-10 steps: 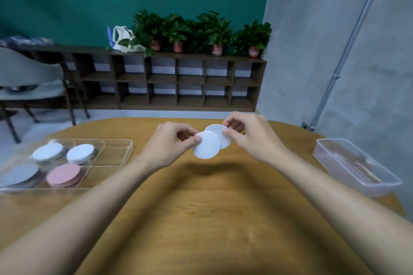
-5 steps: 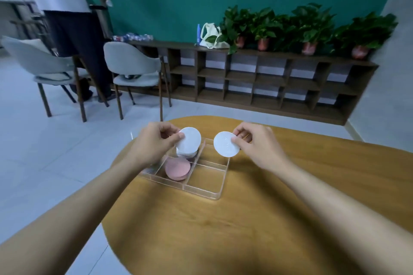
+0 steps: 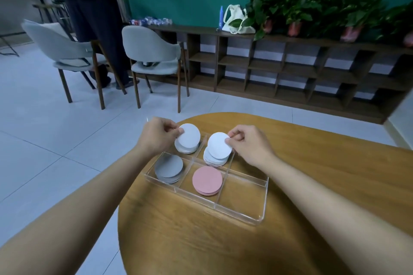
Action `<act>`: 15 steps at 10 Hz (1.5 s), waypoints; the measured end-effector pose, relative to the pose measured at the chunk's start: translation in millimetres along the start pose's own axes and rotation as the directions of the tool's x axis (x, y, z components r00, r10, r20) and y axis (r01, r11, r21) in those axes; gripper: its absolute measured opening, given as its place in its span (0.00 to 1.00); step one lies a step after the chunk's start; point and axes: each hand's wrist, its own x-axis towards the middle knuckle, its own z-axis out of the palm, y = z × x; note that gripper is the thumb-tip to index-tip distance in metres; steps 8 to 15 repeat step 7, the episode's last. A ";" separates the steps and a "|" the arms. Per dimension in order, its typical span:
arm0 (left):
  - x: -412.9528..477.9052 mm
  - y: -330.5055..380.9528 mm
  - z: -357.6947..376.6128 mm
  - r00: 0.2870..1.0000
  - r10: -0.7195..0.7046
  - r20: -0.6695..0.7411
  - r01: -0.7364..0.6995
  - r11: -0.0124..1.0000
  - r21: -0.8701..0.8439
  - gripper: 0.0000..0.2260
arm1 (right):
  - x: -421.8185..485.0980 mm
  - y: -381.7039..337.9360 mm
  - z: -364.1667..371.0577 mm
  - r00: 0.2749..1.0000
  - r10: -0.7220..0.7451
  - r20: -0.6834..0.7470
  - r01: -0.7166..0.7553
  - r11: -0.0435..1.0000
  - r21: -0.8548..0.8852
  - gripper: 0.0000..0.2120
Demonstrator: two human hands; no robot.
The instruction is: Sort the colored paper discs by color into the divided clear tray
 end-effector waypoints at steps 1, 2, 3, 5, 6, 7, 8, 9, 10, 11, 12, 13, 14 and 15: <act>5.1 -9.4 7.6 1.000 -0.022 0.016 0.022 0.999 0.029 0.07 | 8.2 4.4 12.7 0.998 0.058 0.030 -0.059 0.998 0.007 0.02; 7.0 -17.3 13.0 1.000 -0.020 0.010 0.019 0.998 0.064 0.07 | 10.1 7.2 17.9 0.997 0.065 0.052 -0.064 0.998 -0.022 0.02; 8.2 -22.8 15.3 1.000 -0.002 0.002 0.002 0.993 0.115 0.06 | 9.5 6.8 21.2 0.999 0.036 0.038 -0.033 0.997 -0.076 0.01; 10.0 -29.6 21.0 0.999 0.035 -0.009 -0.033 0.978 0.206 0.08 | 4.9 10.7 28.7 0.999 0.034 -0.010 -0.036 0.988 -0.153 0.01; 8.7 -30.0 22.7 0.997 0.078 -0.015 -0.071 0.960 0.270 0.08 | 1.6 13.4 29.8 0.999 -0.001 -0.037 -0.005 0.983 -0.182 0.03; 3.6 -21.4 22.5 0.986 0.165 -0.018 -0.148 0.923 0.355 0.09 | 0.6 13.5 29.3 0.997 -0.061 -0.056 0.047 0.973 -0.227 0.09; 3.6 -21.4 22.5 0.986 0.165 -0.018 -0.148 0.923 0.355 0.09 | 0.6 13.5 29.3 0.997 -0.061 -0.056 0.047 0.973 -0.227 0.09; 3.6 -21.4 22.5 0.986 0.165 -0.018 -0.148 0.923 0.355 0.09 | 0.6 13.5 29.3 0.997 -0.061 -0.056 0.047 0.973 -0.227 0.09; 3.6 -21.4 22.5 0.986 0.165 -0.018 -0.148 0.923 0.355 0.09 | 0.6 13.5 29.3 0.997 -0.061 -0.056 0.047 0.973 -0.227 0.09; 3.6 -21.4 22.5 0.986 0.165 -0.018 -0.148 0.923 0.355 0.09 | 0.6 13.5 29.3 0.997 -0.061 -0.056 0.047 0.973 -0.227 0.09; 3.6 -21.4 22.5 0.986 0.165 -0.018 -0.148 0.923 0.355 0.09 | 0.6 13.5 29.3 0.997 -0.061 -0.056 0.047 0.973 -0.227 0.09; 3.6 -21.4 22.5 0.986 0.165 -0.018 -0.148 0.923 0.355 0.09 | 0.6 13.5 29.3 0.997 -0.061 -0.056 0.047 0.973 -0.227 0.09; 3.6 -21.4 22.5 0.986 0.165 -0.018 -0.148 0.923 0.355 0.09 | 0.6 13.5 29.3 0.997 -0.061 -0.056 0.047 0.973 -0.227 0.09; 3.6 -21.4 22.5 0.986 0.165 -0.018 -0.148 0.923 0.355 0.09 | 0.6 13.5 29.3 0.997 -0.061 -0.056 0.047 0.973 -0.227 0.09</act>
